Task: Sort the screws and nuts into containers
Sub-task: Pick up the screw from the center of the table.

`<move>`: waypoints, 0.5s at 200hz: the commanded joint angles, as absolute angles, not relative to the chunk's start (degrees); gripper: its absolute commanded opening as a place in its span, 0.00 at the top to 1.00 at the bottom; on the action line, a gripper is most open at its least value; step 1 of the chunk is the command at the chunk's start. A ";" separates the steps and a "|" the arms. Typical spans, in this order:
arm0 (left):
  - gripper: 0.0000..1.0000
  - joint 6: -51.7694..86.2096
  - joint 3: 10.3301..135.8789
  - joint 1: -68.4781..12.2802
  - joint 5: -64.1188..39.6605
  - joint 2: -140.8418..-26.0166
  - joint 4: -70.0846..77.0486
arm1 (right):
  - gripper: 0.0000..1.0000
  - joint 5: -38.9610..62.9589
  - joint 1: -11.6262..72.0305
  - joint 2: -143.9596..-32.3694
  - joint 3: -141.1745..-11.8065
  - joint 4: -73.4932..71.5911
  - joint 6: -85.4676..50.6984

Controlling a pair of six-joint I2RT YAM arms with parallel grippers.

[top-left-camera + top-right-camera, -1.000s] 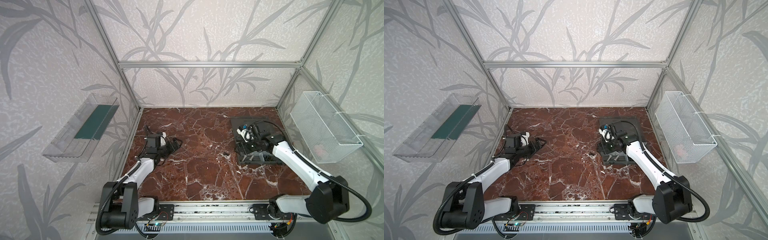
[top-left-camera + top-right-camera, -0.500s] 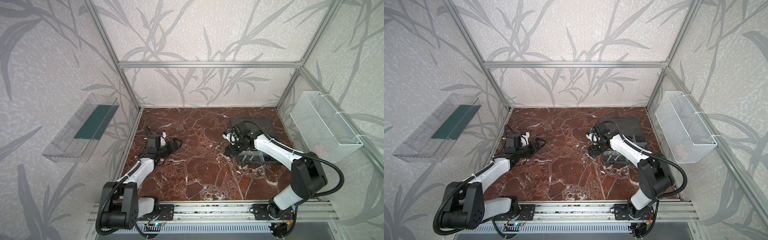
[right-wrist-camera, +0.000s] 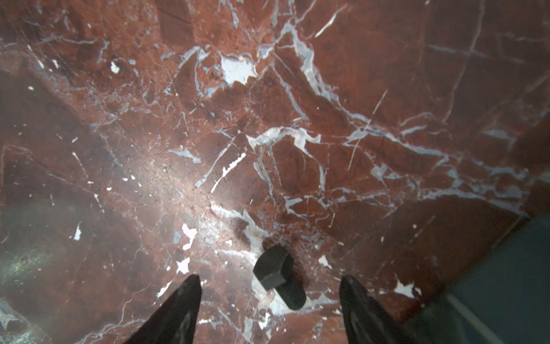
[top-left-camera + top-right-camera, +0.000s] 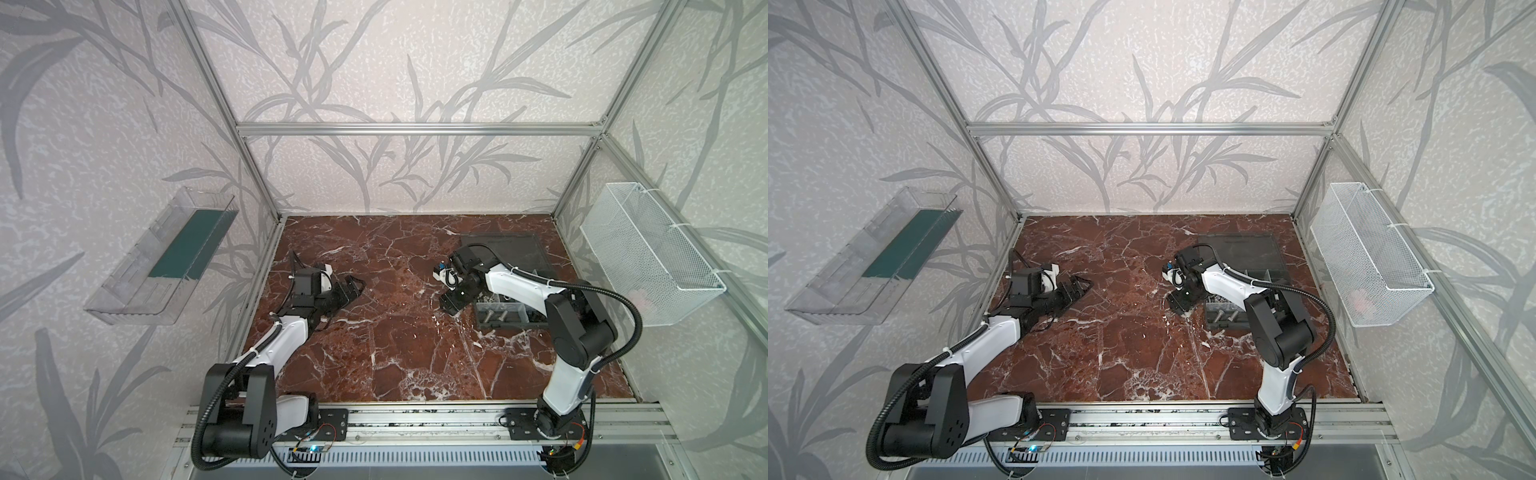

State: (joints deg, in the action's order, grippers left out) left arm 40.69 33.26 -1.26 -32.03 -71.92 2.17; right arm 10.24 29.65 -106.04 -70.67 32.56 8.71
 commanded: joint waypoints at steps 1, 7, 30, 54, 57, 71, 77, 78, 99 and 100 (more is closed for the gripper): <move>0.01 40.43 32.70 -0.91 -31.99 -70.76 2.44 | 0.28 8.83 30.13 -107.85 -72.66 34.17 9.59; 0.01 40.43 32.67 -0.93 -31.99 -70.75 2.33 | 0.28 8.58 30.20 -108.04 -72.79 34.33 9.58; 0.01 40.43 32.70 -0.95 -31.82 -70.68 2.29 | 0.30 8.39 30.22 -108.42 -72.69 34.89 9.69; 0.01 40.41 32.70 -0.88 -31.82 -70.73 2.20 | 0.34 8.81 30.21 -108.37 -72.53 35.55 9.84; 0.01 40.41 32.70 -0.92 -31.82 -70.69 2.20 | 0.34 8.99 30.18 -108.36 -72.52 35.59 9.92; 0.01 40.34 32.69 -0.94 -31.82 -70.79 2.15 | 0.37 9.35 30.17 -108.56 -72.58 35.80 10.13; 0.01 40.37 32.70 -0.91 -31.81 -70.78 2.15 | 0.39 9.47 30.15 -108.78 -72.55 35.90 10.25; 0.01 40.35 32.70 -0.94 -31.81 -70.81 2.17 | 0.39 9.52 30.15 -108.79 -72.53 35.92 10.22; 0.01 40.42 32.67 -0.86 -31.81 -70.77 2.20 | 0.45 10.04 30.22 -109.42 -72.60 36.26 10.36; 0.01 40.38 32.68 -0.87 -31.81 -70.76 2.20 | 0.45 10.03 30.18 -109.46 -72.60 36.24 10.32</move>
